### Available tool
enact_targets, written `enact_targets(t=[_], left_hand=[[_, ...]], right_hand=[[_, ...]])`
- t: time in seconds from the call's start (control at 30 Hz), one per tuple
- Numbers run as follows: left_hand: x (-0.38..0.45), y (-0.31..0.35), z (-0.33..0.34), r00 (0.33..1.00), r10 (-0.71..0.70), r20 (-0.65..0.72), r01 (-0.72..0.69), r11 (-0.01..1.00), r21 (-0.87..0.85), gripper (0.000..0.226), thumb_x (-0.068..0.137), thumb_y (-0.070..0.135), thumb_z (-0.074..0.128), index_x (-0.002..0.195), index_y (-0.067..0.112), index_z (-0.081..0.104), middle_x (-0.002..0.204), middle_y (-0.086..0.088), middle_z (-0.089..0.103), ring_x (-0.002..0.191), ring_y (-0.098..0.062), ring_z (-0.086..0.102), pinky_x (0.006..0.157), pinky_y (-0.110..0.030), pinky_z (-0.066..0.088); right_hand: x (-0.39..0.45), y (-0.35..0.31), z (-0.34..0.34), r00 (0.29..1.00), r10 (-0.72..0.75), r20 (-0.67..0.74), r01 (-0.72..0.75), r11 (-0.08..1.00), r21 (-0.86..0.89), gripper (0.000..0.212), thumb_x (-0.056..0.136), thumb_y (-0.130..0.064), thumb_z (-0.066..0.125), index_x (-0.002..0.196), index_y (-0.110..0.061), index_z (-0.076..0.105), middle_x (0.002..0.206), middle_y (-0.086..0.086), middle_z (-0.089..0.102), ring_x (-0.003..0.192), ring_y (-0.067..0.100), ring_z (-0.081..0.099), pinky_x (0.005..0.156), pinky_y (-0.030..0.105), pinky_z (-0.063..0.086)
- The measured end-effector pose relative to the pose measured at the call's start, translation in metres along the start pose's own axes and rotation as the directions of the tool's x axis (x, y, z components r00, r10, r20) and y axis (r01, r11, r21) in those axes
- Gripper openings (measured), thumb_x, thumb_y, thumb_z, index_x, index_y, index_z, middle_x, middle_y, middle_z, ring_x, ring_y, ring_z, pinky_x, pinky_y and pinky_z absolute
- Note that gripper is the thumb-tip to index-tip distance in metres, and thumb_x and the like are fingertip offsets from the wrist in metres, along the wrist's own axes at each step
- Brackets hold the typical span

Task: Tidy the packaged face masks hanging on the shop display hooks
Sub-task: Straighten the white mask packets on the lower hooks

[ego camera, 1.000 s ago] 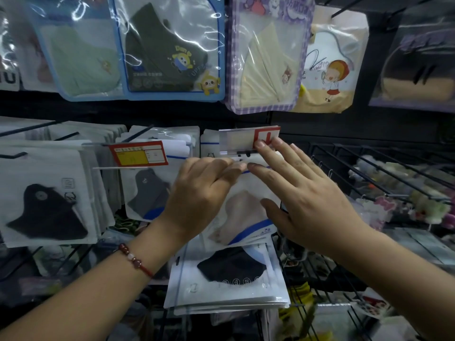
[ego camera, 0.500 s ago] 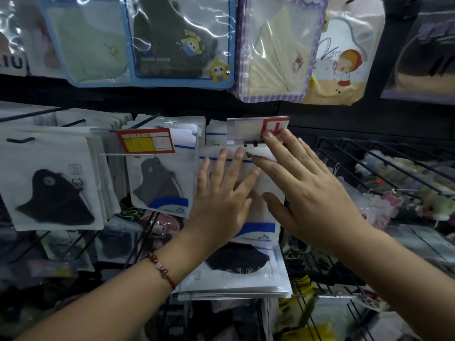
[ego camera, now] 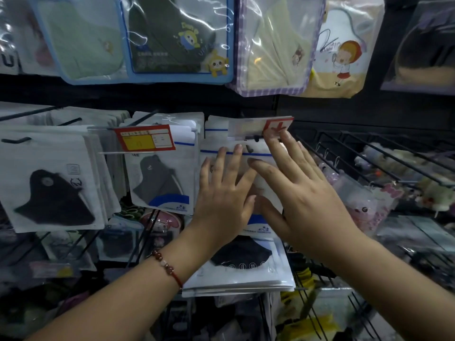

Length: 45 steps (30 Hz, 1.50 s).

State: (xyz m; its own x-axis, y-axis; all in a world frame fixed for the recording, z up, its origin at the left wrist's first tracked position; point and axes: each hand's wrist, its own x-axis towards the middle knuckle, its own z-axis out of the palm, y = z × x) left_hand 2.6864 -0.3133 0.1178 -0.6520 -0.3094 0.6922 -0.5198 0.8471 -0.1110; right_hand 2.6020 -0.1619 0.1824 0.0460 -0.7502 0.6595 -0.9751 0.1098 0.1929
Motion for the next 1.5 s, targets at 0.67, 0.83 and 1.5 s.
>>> enact_targets(t=[0.67,0.83,1.5], left_hand=[[-0.09,-0.129,0.003,0.962,-0.217,0.164,0.226,0.974,-0.035,0.062,0.089,0.046,0.052,0.146,0.023,0.047,0.157,-0.017,0.033,0.14,-0.039,0.035,0.114,-0.057,0.031],[-0.096,-0.157,0.0,0.95,-0.25,0.188,0.262,0.964,-0.043,0.063,0.088,0.049,0.044,0.146,0.025,0.047,0.156,-0.016,0.035,0.14,-0.035,0.034,0.115,-0.052,0.028],[-0.135,-0.198,-0.009,0.95,-0.133,0.282,0.198,0.956,-0.215,0.062,0.098,0.046,0.051,0.155,0.035,0.028,0.165,-0.005,0.017,0.149,-0.025,0.017,0.118,-0.037,0.009]], right_hand=[[0.035,-0.098,0.089,0.931,0.175,0.321,-0.272,0.919,0.286,0.058,0.097,-0.037,0.053,0.15,-0.029,0.033,0.16,-0.003,0.026,0.147,0.017,0.021,0.115,0.023,0.004],[0.056,-0.11,0.11,0.872,0.293,0.391,-0.414,0.868,0.275,0.059,0.097,-0.037,0.053,0.15,-0.028,0.029,0.16,-0.004,0.023,0.14,0.018,0.031,0.111,0.029,0.03],[0.089,-0.128,0.177,0.547,0.754,0.365,-0.699,0.171,0.695,0.015,0.089,-0.028,0.069,0.095,-0.016,0.065,0.082,0.004,0.07,0.077,0.019,0.068,0.069,0.036,0.055]])
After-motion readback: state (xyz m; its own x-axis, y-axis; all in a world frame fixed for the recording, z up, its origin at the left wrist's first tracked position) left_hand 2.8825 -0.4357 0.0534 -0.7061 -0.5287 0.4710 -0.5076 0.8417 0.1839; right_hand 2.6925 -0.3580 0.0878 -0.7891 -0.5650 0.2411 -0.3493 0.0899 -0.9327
